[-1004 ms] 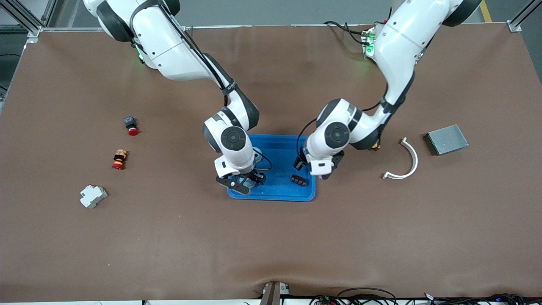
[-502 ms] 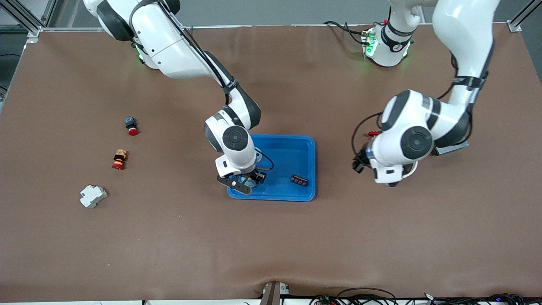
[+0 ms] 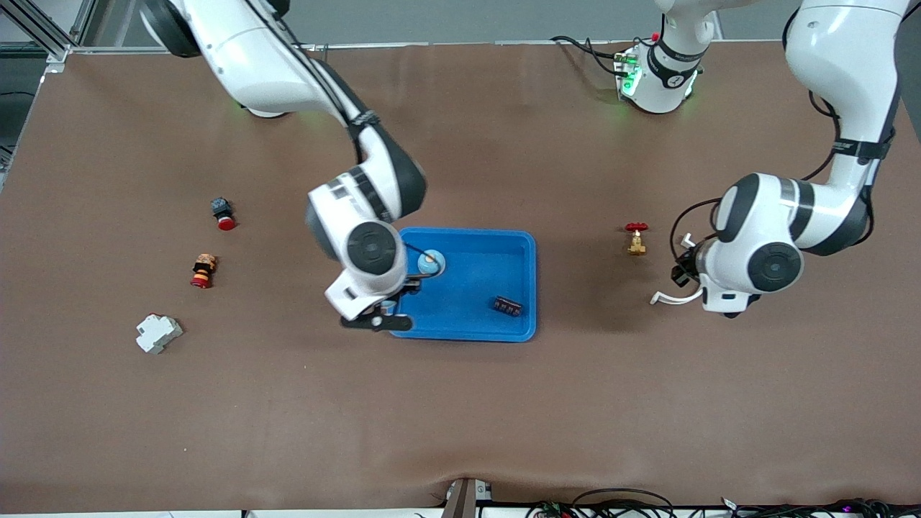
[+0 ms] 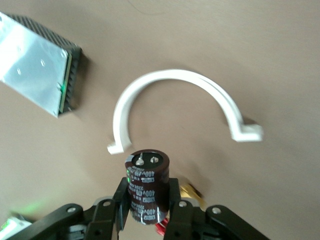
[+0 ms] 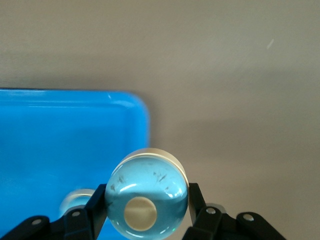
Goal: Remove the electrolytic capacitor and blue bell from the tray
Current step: 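Carry the bell beside the red buttons while the left gripper carries the capacitor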
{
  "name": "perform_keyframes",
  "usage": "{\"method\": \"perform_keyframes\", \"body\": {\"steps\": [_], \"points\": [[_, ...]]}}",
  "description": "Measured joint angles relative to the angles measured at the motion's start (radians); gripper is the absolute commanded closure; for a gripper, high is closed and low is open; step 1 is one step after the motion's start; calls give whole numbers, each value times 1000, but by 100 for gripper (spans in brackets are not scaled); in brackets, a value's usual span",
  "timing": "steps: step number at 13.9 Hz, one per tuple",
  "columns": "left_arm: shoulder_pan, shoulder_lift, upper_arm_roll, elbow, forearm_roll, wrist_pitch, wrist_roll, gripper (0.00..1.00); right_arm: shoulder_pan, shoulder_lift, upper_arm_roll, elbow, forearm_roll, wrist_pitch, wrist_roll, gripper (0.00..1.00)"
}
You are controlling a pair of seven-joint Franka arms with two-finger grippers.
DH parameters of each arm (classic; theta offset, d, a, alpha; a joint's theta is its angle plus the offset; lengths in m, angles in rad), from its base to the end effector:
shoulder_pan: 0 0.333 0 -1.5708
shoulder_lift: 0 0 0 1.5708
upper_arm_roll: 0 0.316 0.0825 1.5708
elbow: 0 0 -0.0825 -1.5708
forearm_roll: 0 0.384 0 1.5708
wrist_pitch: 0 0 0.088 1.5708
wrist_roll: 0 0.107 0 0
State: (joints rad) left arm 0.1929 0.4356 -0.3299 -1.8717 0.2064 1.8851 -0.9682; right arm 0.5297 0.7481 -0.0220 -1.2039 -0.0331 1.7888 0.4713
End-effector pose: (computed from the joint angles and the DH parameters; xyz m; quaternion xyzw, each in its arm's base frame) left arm 0.5842 -0.0572 0.2661 -0.9162 -0.3496 0.1553 0.1191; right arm 0.6391 0.3570 0.3225 0.9961 0.0253 -0.0608 0.0590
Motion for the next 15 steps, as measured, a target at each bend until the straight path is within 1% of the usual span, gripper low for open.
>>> {"method": "perform_keyframes", "body": {"steps": [2,4,5,7,9,11,13,14,15], "points": [[65,1,1,-57,2,83,73,100,-86,-46,-2,-41,-1,13,-206,100],[112,21,1,-103,2,156,116,100,-165,-114,-3,-150,-2,90,-372,100],[120,37,0,-116,2,187,123,100,-199,-157,-2,-230,-2,148,-437,100],[116,62,-5,-132,2,237,122,100,-256,-250,-3,-423,-3,291,-548,100],[101,70,-11,-138,2,245,119,100,-321,-335,-3,-633,-4,466,-668,100],[83,70,-13,-140,2,245,118,100,-395,-387,-3,-813,-4,641,-789,100],[67,75,-13,-146,2,247,117,100,-473,-401,-3,-934,-4,795,-906,100],[62,84,-13,-149,2,256,115,79,-511,-401,-2,-977,-4,858,-952,100],[60,95,-13,-149,2,269,114,4,-541,-401,-2,-1011,-4,903,-981,100]]}}
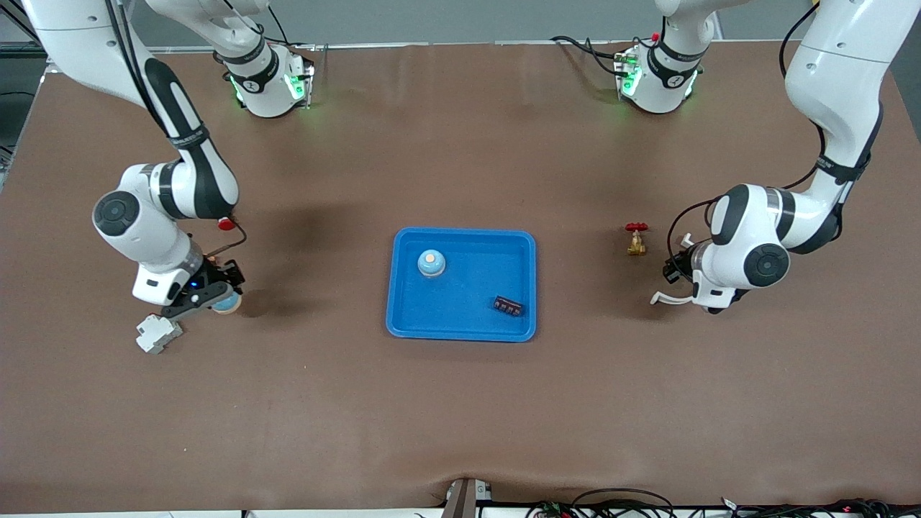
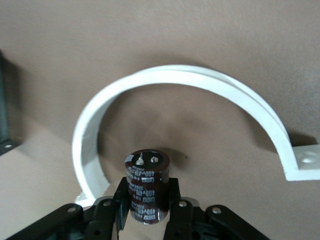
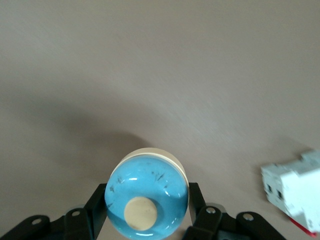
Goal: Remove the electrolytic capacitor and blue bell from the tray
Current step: 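Carry the bell beside the red buttons while the left gripper carries the capacitor, then lower the capacitor inside the white arc while the right gripper lowers the bell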
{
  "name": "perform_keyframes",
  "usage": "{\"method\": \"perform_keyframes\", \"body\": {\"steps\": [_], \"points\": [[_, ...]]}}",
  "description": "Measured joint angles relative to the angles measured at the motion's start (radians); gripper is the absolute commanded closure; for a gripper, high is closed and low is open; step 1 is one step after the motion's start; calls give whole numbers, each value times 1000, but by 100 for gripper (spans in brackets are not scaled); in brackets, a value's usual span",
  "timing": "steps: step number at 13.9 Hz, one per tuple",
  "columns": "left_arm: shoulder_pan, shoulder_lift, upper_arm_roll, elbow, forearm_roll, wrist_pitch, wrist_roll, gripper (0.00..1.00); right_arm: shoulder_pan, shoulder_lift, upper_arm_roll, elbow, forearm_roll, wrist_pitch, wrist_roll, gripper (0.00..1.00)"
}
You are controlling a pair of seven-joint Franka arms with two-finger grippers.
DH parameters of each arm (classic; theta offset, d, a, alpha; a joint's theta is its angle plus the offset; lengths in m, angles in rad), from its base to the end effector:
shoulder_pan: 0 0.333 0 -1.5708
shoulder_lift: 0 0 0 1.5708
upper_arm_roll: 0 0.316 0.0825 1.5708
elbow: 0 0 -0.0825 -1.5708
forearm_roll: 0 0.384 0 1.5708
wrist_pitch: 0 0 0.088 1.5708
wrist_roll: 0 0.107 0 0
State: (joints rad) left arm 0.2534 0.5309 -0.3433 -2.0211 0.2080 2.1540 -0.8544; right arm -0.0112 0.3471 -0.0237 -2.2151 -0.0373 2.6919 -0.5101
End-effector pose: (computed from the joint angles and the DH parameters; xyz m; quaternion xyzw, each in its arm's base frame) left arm 0.5565 -0.0444 0.1735 -0.9357 -0.3051 0.1636 0.0687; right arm 0.5651 -0.0185 0.2312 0.9656 0.2515 0.0589 0.0301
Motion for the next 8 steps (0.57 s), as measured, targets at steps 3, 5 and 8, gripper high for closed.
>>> {"method": "perform_keyframes", "body": {"steps": [3,5,8], "points": [[1,7,0,8,0,8,0,0,-25,0,8,-86,26,107,-15,100],[0,-3,-5,28,0,-2,-1,0,-25,0,30,-126,77,149,-14,100],[2,-45,-46,99,-5,-110,-52,0,-24,1,53,-145,138,151,-13,100]]}}
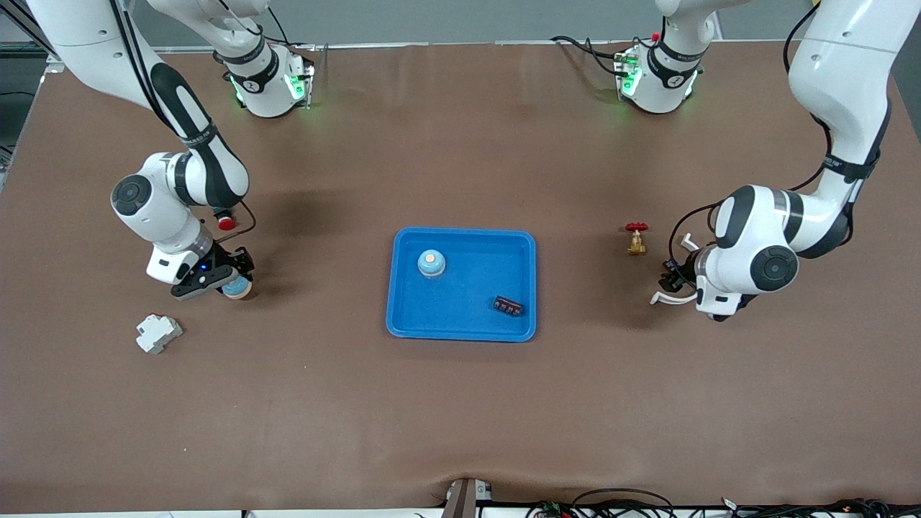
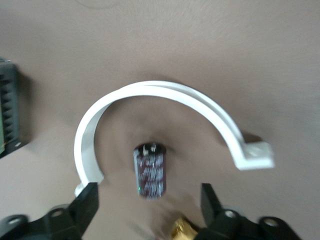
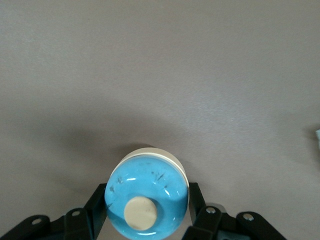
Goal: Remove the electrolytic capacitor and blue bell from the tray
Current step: 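Lower the capacitor inside the white arc while the right gripper lowers the bell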
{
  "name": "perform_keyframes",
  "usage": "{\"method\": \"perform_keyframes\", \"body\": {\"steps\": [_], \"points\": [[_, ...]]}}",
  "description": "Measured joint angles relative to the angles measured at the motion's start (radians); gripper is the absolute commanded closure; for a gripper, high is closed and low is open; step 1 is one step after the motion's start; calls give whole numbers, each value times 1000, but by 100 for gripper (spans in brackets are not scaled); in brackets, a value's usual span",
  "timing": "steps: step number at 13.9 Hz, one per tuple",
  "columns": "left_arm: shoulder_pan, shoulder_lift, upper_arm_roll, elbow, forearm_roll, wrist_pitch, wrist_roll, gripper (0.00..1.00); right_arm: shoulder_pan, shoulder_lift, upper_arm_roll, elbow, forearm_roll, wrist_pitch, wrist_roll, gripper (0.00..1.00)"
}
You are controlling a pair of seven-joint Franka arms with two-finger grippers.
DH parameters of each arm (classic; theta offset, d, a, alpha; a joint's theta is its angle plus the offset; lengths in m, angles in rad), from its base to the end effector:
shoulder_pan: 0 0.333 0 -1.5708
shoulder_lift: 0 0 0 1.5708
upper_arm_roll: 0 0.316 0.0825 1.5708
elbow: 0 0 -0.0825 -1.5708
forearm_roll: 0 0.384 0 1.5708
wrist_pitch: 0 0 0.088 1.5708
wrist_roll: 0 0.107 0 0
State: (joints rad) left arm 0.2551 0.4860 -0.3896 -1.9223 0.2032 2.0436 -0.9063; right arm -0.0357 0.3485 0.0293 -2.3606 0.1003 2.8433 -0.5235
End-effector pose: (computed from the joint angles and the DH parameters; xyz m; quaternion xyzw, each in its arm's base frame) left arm 0.5840 -0.0616 0.2313 -0.9338 -0.3204 0.1425 0.0706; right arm 0.5226 -0.0081 0.1934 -0.9755 -0.2083 -0.0705 0.0045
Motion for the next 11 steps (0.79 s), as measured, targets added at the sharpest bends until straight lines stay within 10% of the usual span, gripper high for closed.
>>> {"method": "perform_keyframes", "body": {"steps": [5,10,11], "points": [[-24,-47,-156,73,-11,-44,-259,0,0,1,14,-9,73,-65,0,100],[-175,76,-169,222,-14,-1,-517,0,-1,10,15,-6,78,-88,0,100],[-198,112,-169,251,-14,23,-581,0,-2,10,15,-4,78,-89,0,54]]}}
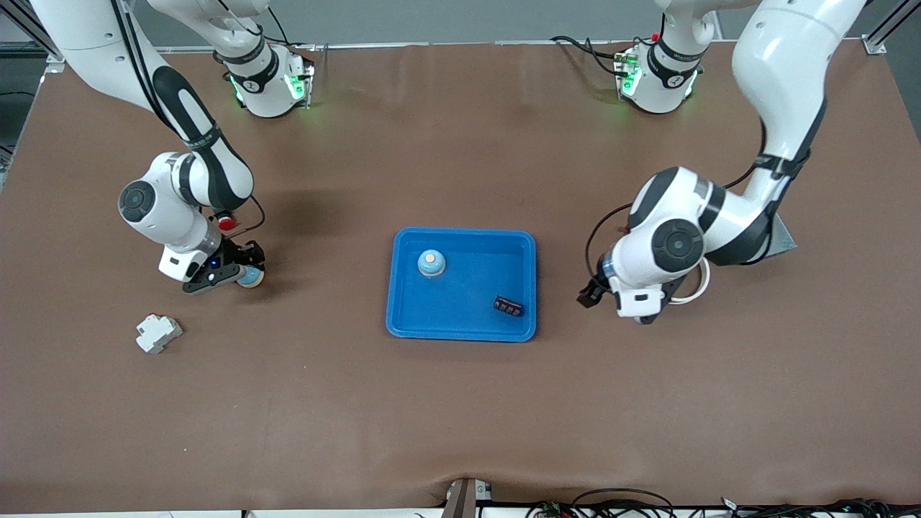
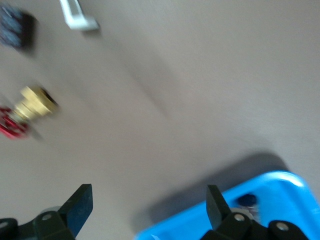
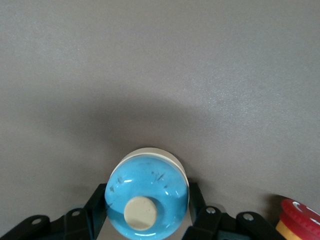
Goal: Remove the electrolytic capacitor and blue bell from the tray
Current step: 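Lower the capacitor inside the white arc while the right gripper lowers the bell, then grasp the second capacitor with the left gripper while the right gripper releases the bell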
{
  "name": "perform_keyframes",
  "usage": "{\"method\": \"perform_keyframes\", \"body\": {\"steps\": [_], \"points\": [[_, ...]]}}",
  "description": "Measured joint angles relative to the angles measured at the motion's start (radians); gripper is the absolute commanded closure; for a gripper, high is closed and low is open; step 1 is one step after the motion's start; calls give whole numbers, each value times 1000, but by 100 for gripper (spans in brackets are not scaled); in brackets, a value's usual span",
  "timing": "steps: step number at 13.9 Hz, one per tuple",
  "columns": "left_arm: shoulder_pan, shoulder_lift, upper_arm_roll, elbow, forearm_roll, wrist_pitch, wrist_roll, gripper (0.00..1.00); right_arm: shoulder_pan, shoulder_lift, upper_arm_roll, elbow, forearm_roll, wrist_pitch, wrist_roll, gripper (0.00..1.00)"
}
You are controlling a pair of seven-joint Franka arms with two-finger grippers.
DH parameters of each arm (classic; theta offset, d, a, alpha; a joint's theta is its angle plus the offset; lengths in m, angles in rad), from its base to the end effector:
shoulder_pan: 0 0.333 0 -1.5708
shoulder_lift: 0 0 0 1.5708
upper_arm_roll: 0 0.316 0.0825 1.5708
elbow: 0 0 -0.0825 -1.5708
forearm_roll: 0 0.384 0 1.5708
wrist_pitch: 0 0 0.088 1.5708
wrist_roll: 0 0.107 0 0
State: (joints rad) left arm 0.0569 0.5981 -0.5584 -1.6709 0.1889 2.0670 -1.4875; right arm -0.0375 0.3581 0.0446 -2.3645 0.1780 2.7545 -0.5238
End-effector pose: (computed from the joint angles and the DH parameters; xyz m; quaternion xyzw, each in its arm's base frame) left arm 0.6047 -0.2732 0.2903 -0.8859 -0.4550 0.0899 0.0041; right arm 0.5105 -0.0027 0.1785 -0.9825 -0.1808 -0.0258 0.0373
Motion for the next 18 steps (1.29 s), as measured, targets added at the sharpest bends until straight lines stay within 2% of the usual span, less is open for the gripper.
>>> {"method": "perform_keyframes", "body": {"steps": [1,3,6,9,10,14,18], "points": [[-22,36,0,28,0,33,-57,0,0,0,0,2,0,0,0,1],[-67,98,1,78,0,99,-147,3,-1,0,0,9,1,-2,-1,0],[-127,151,2,103,0,226,-263,19,-5,0,0,18,3,-12,-2,0],[-163,188,9,106,0,304,-326,21,-5,-2,3,35,4,-39,1,0],[-185,196,32,106,0,317,-341,21,-4,-8,7,48,8,-77,21,0],[-279,220,124,137,0,335,-359,21,80,-94,23,141,14,-297,340,0],[-312,256,144,177,0,335,-358,21,285,-177,33,167,16,-322,828,0]]}}
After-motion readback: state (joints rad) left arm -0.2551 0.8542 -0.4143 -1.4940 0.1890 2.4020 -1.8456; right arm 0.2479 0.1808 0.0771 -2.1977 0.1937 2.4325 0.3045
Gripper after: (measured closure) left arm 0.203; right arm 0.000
